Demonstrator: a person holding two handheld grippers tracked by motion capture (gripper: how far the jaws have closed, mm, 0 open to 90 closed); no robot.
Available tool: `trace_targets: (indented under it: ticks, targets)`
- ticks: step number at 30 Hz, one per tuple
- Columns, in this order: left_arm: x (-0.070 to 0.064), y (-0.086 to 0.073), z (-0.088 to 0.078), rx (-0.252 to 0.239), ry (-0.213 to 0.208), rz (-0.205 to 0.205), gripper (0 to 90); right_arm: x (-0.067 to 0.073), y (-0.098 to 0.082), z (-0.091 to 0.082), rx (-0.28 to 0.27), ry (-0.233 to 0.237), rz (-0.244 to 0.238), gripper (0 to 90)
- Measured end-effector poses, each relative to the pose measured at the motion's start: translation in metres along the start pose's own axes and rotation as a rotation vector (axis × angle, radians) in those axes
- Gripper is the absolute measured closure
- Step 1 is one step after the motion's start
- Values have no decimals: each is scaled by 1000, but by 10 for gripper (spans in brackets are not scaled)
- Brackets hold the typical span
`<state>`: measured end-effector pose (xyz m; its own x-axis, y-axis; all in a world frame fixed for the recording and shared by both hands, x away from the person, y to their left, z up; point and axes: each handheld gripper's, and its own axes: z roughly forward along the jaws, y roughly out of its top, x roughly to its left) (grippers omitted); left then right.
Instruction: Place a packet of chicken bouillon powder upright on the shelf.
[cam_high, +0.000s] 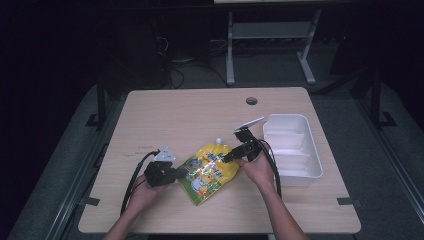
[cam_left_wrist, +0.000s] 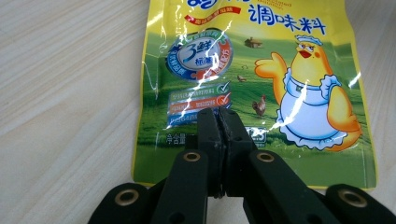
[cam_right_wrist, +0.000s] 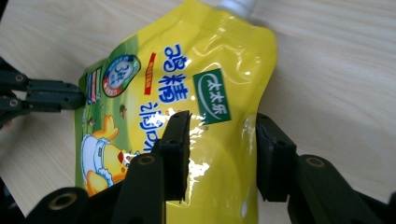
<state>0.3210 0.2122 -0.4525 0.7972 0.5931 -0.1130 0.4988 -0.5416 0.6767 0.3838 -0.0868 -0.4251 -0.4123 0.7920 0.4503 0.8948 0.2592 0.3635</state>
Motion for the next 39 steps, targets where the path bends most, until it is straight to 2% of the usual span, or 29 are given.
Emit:
trace_targets:
  ticks: [3, 5, 8, 12, 16, 18, 23, 26, 31, 34, 39]
  targets:
    - [0, 0, 0, -1, -1, 0, 880, 4, -1, 4, 9, -40, -39, 709]
    - [0, -1, 0, -3, -6, -5, 875, 2, -3, 4, -14, -41, -44, 793]
    - [2, -1, -1, -8, -29, -16, 841, -1, -6, 2, -37, -53, -50, 866]
    - [2, -1, -2, -8, -48, -14, 774, -3, -10, -3, -76, -26, -53, 886]
    - [1, 0, -6, -13, -49, -12, 723, 5, -12, -10, -107, -38, -113, 888]
    - [1, 0, -10, -28, -34, -19, 665, 6, -13, -13, -122, -23, -117, 889]
    - [4, 0, -23, -104, -29, -29, 586, 12, -16, -23, -169, 22, -151, 883]
    - [7, 0, -32, -165, -55, -54, 527, 19, -15, -30, -187, 33, -187, 883]
    - [15, -3, -47, -271, -123, -99, 354, 40, -14, -45, -225, 60, -267, 889]
    - [19, -5, -54, -306, -152, -116, 304, 49, -14, -51, -239, 75, -305, 892]
    - [24, -9, -62, -341, -157, -115, 273, 68, -13, -59, -250, 88, -371, 893]
